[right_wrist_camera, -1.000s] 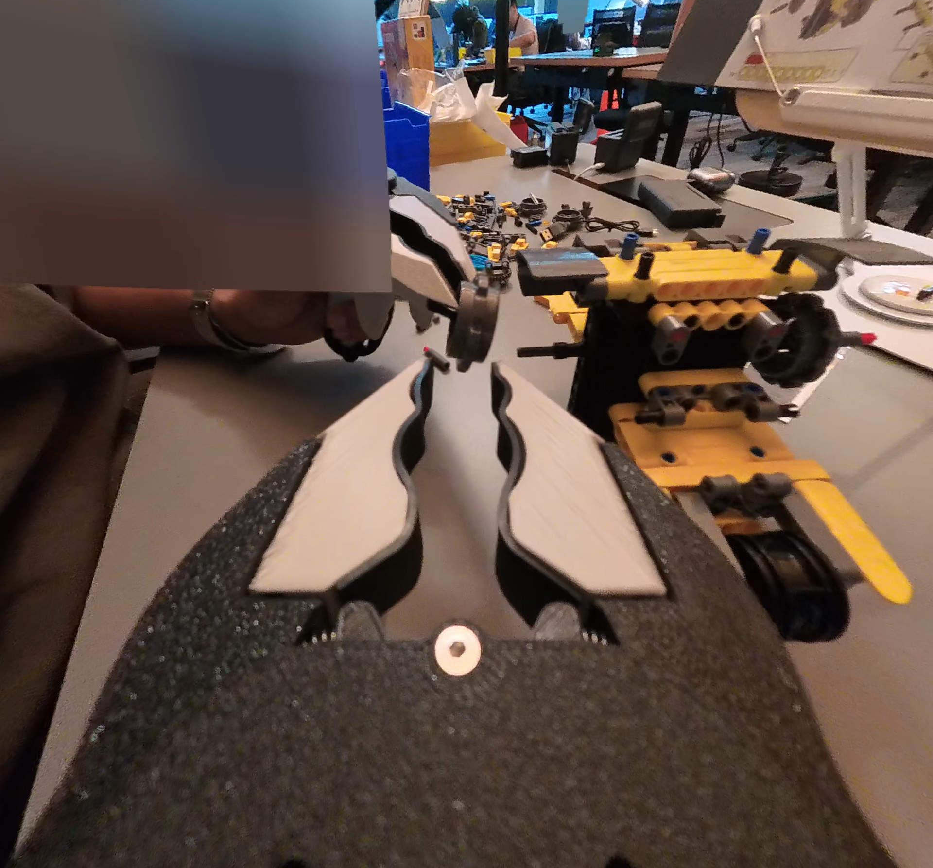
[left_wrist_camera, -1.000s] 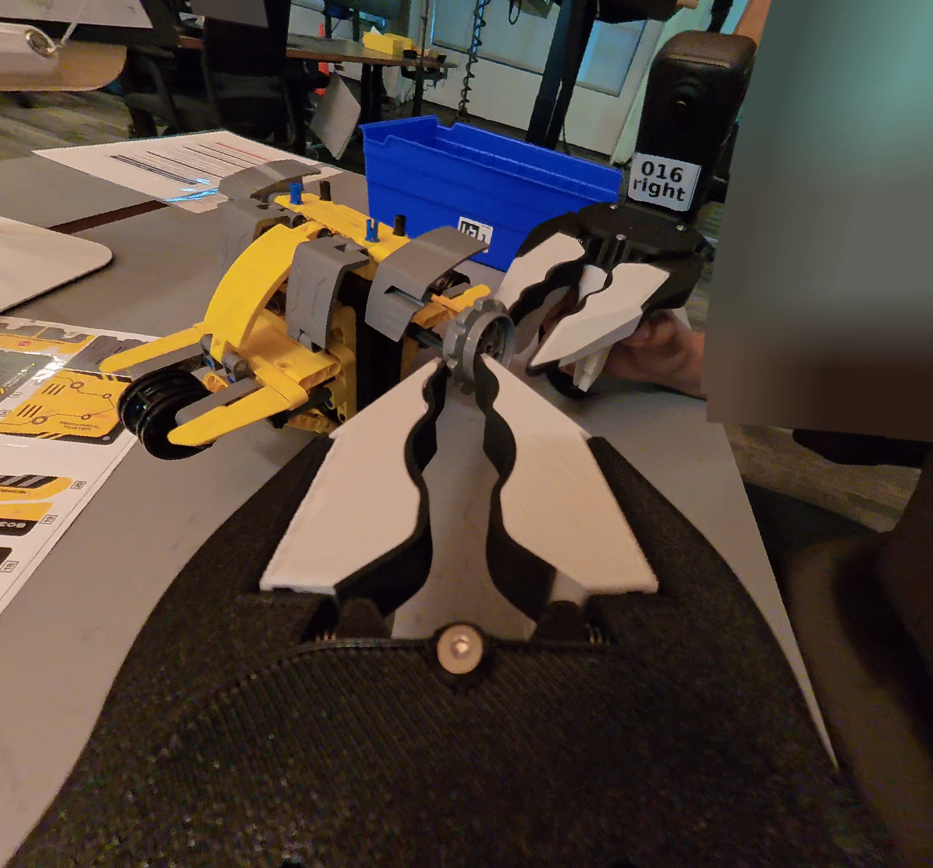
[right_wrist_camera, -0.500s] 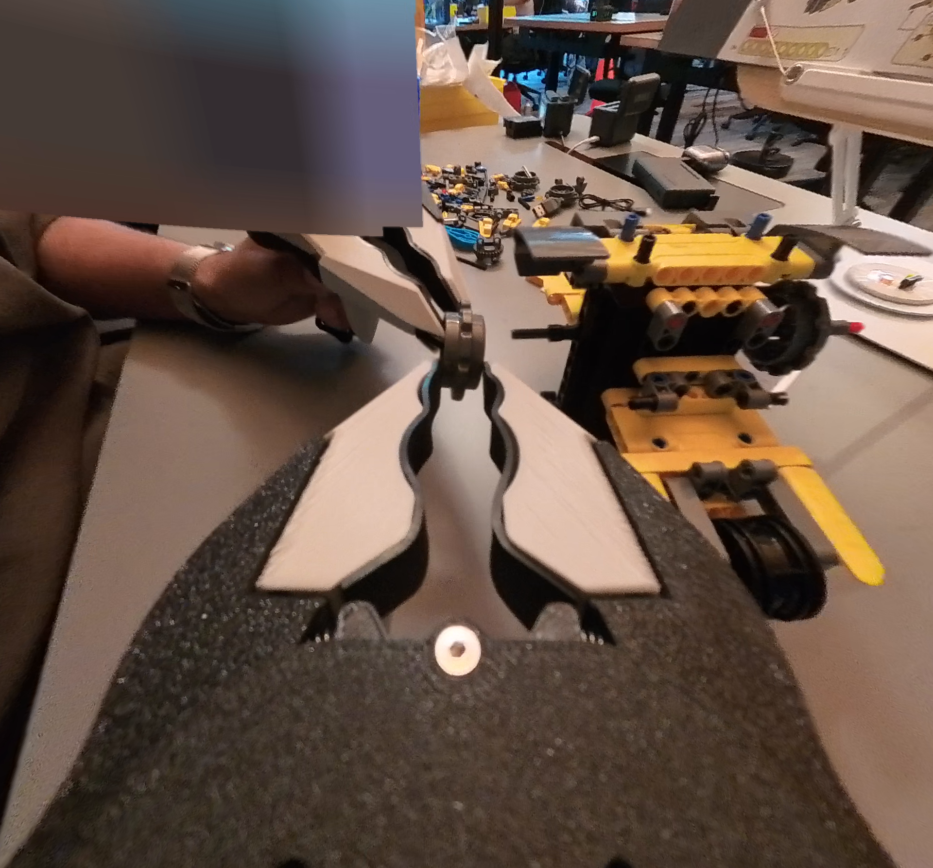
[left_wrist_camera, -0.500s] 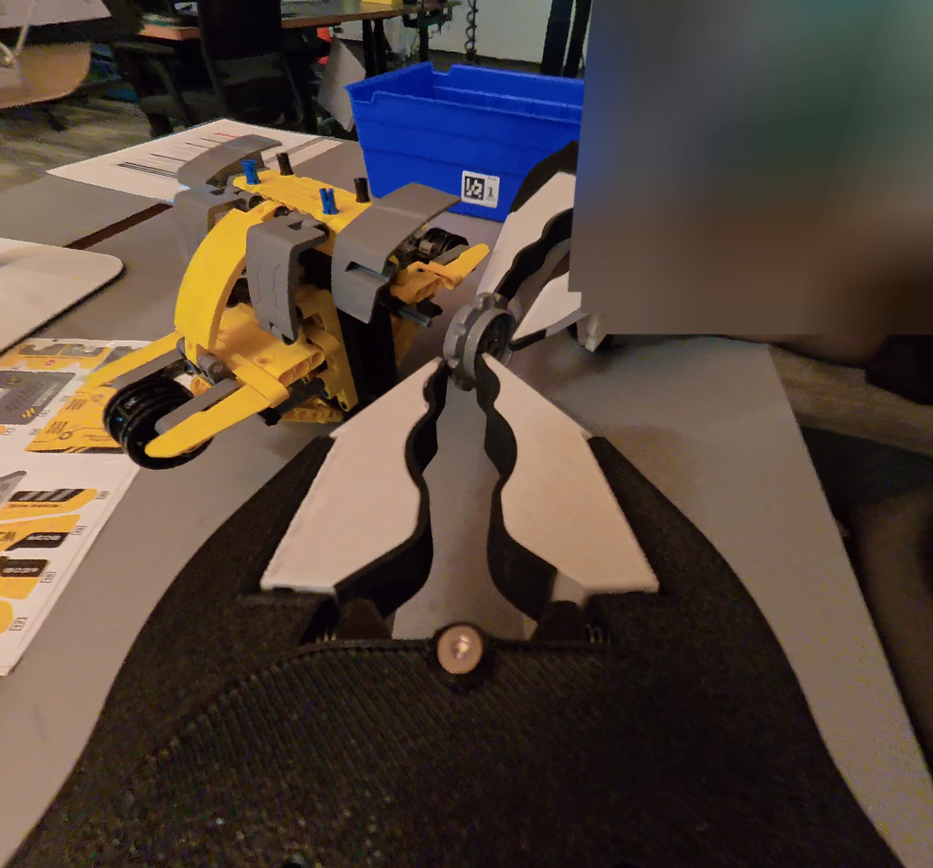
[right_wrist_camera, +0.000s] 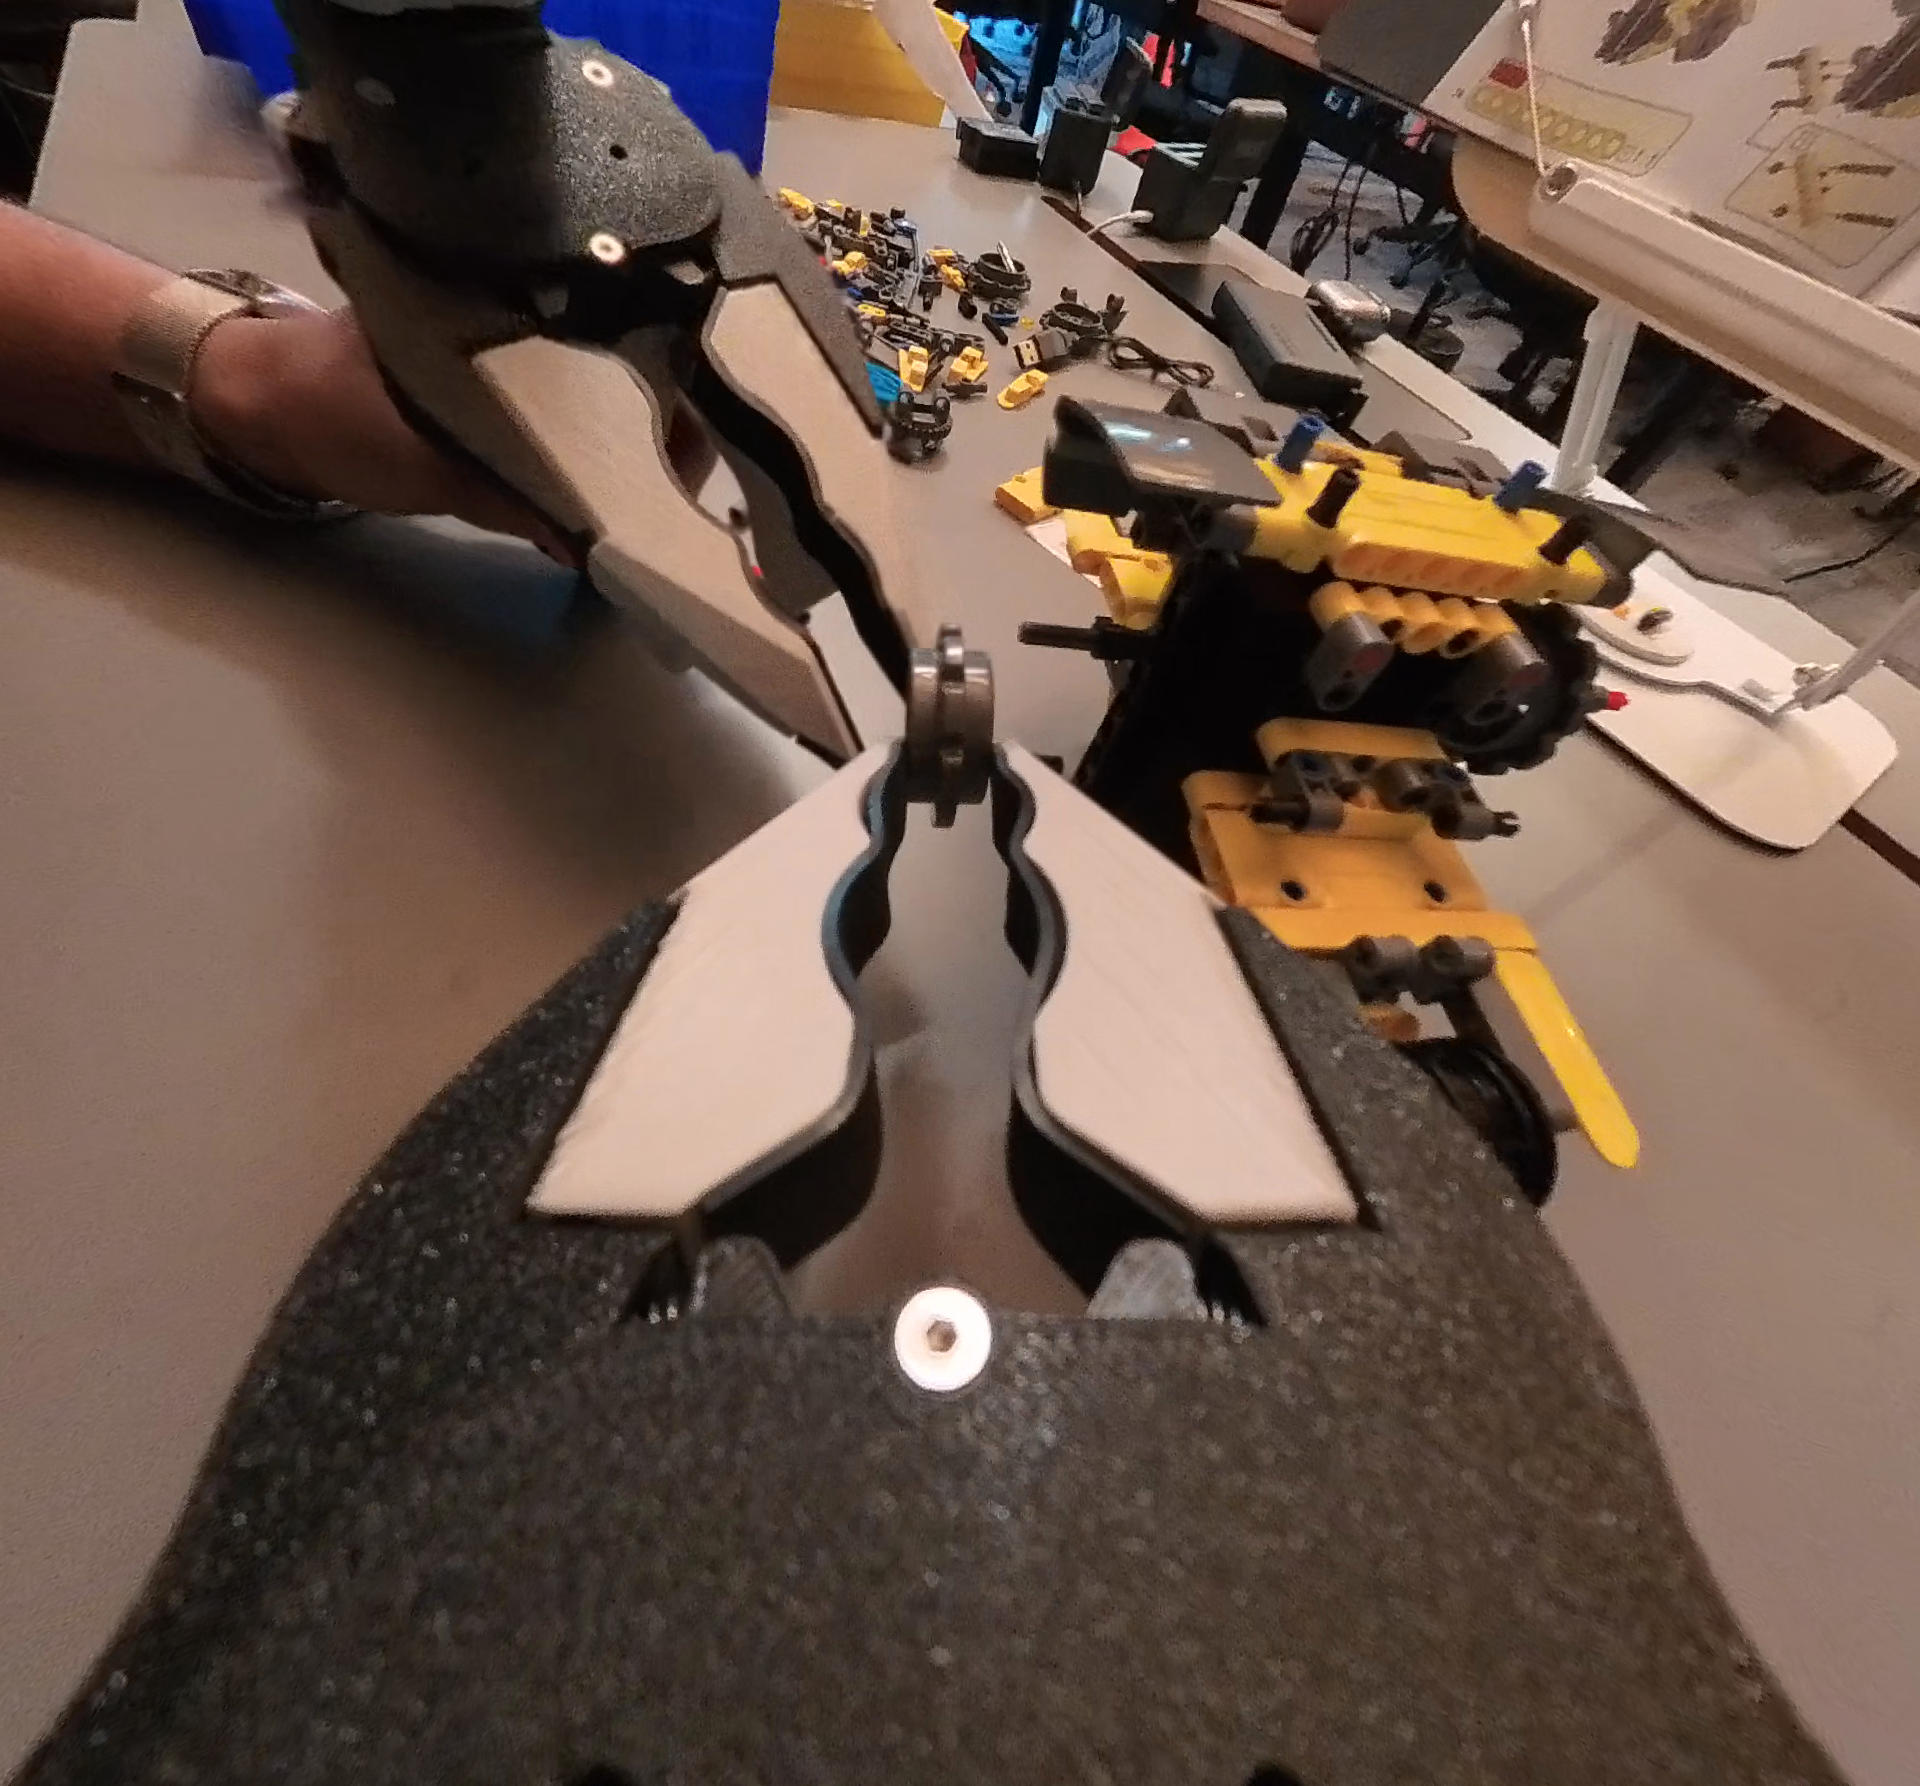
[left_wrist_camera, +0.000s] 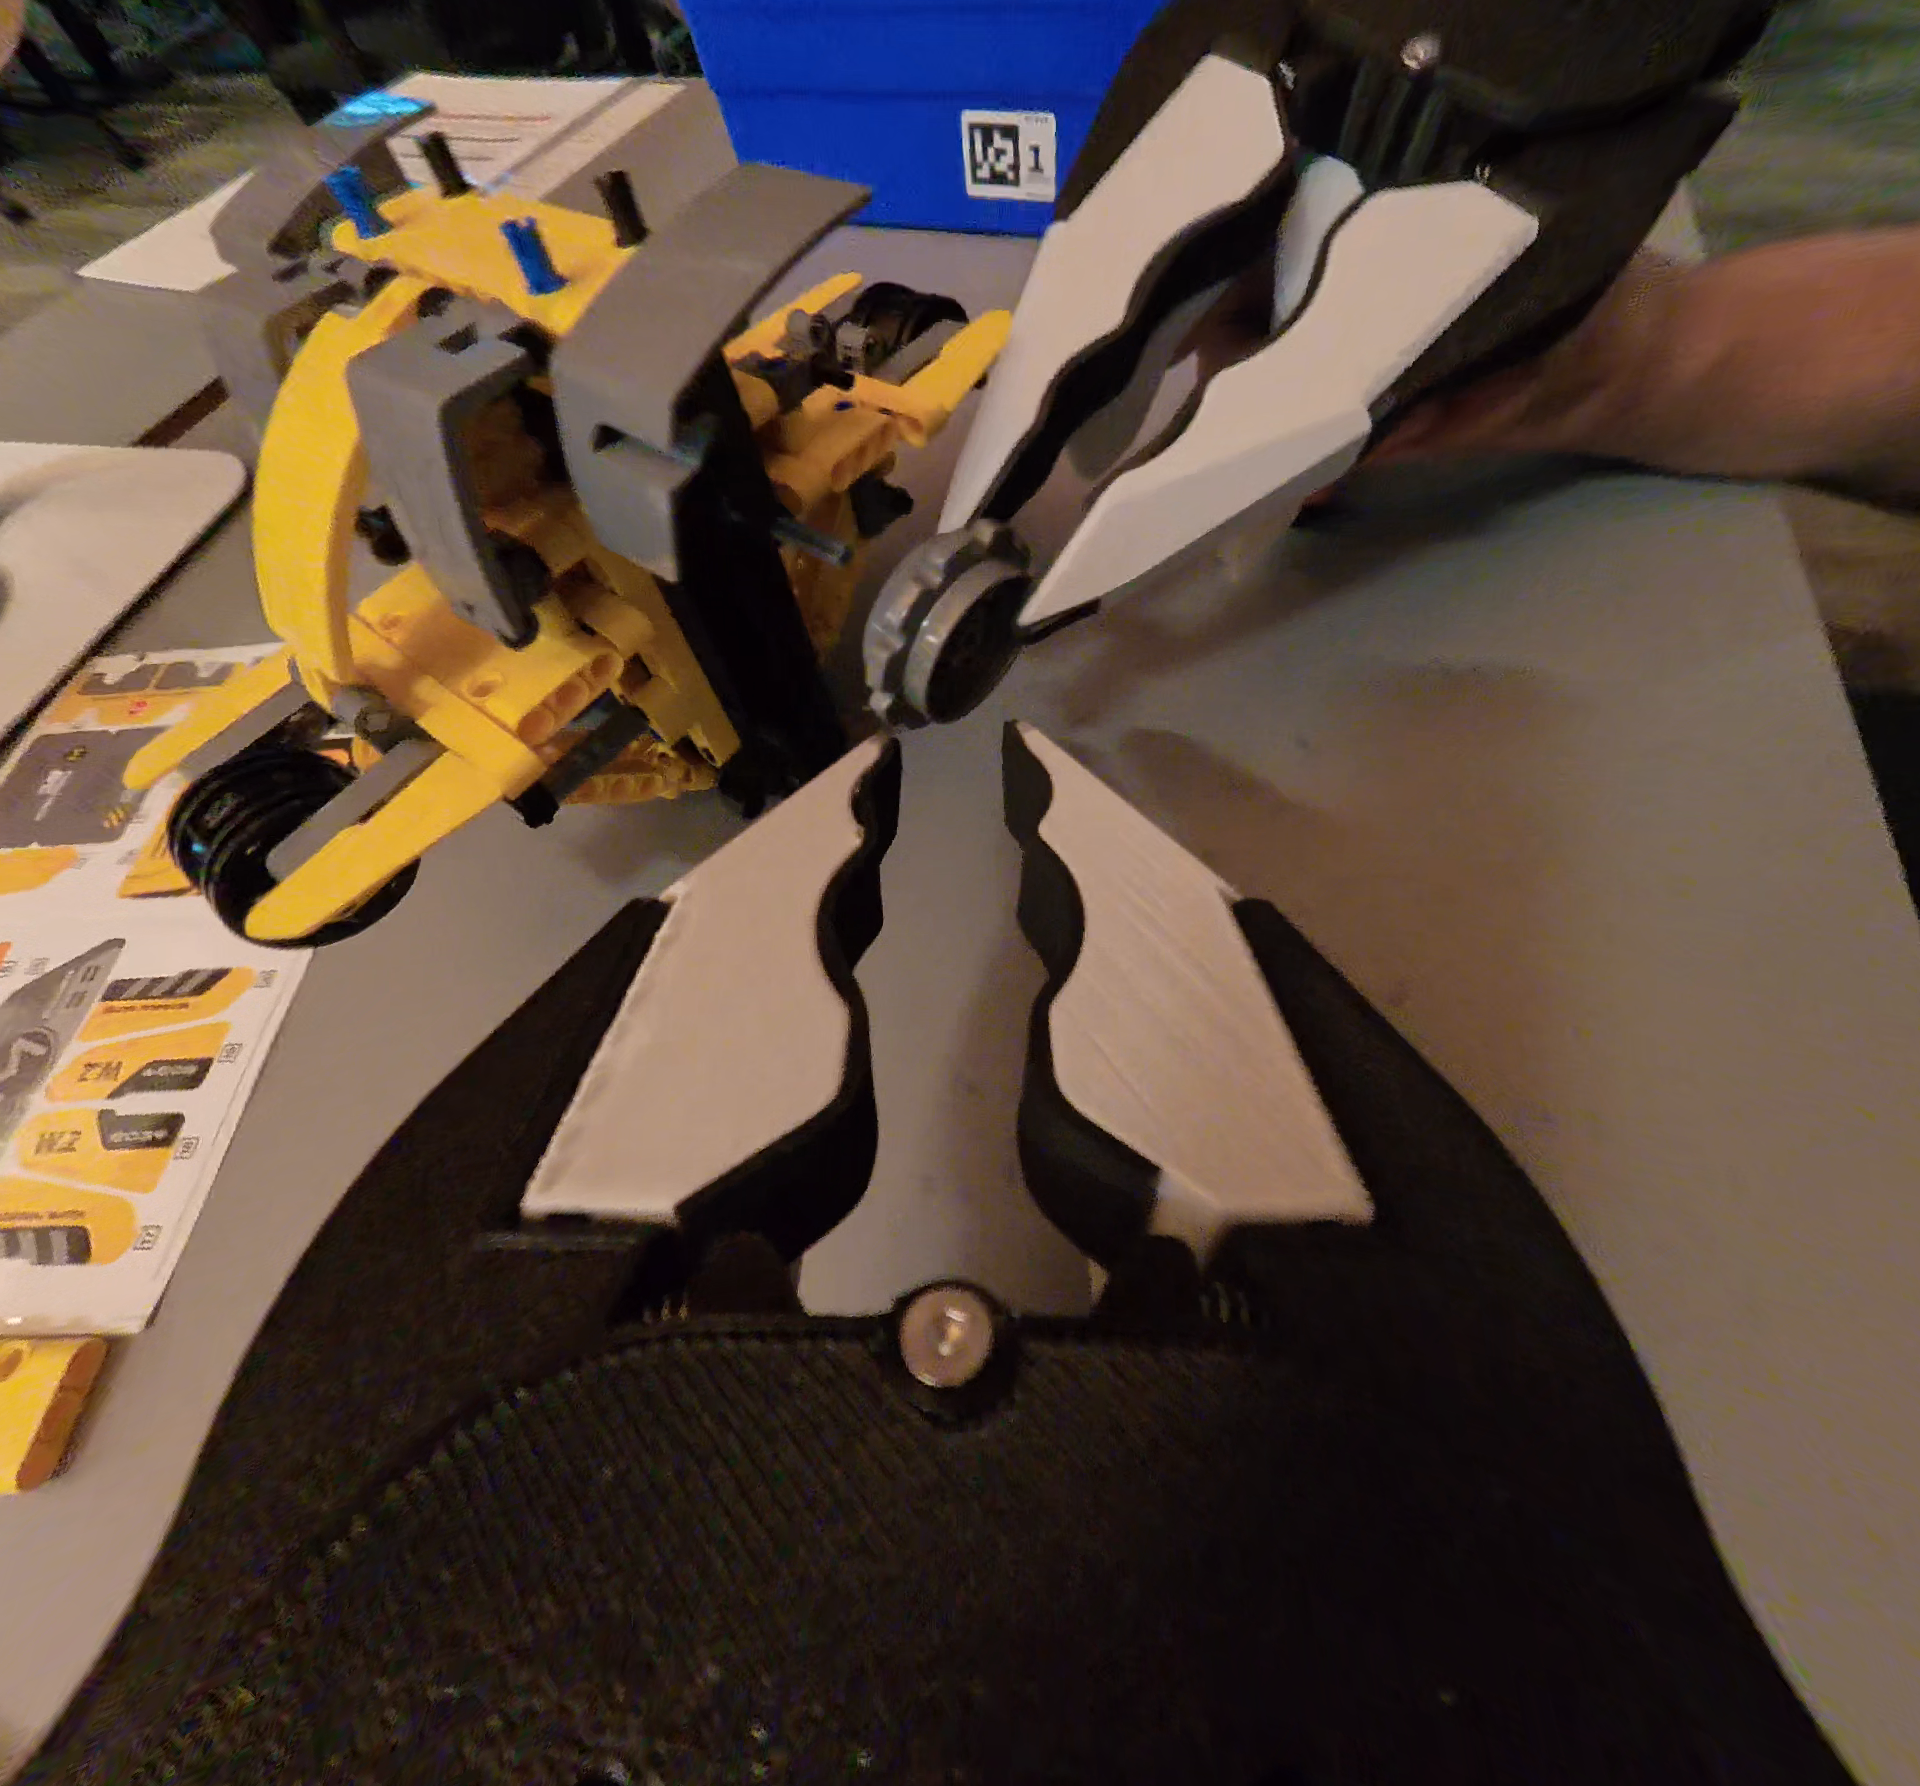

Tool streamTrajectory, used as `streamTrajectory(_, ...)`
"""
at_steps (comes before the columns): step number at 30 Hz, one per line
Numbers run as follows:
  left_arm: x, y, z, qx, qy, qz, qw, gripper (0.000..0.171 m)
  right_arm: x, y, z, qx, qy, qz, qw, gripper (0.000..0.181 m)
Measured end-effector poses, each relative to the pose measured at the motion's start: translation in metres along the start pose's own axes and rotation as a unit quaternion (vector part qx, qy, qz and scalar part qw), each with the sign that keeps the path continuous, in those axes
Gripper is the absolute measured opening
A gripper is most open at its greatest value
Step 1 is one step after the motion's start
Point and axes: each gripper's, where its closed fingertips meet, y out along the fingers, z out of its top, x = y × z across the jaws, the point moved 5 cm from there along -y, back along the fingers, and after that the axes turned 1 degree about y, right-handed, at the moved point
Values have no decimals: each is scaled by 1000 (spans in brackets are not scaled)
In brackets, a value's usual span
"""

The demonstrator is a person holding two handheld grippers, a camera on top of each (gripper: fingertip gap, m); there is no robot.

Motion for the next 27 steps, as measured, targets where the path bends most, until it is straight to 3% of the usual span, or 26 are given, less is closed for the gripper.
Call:
streamTrajectory(6,10,2,-4,-30,56,22,998,14,-1,4,-2,-5,6,6,1000,15)
streamTrajectory(27,4,-1,-2,-17,17,9,1000,15,0,-1,5,19,16,11,1000,15)
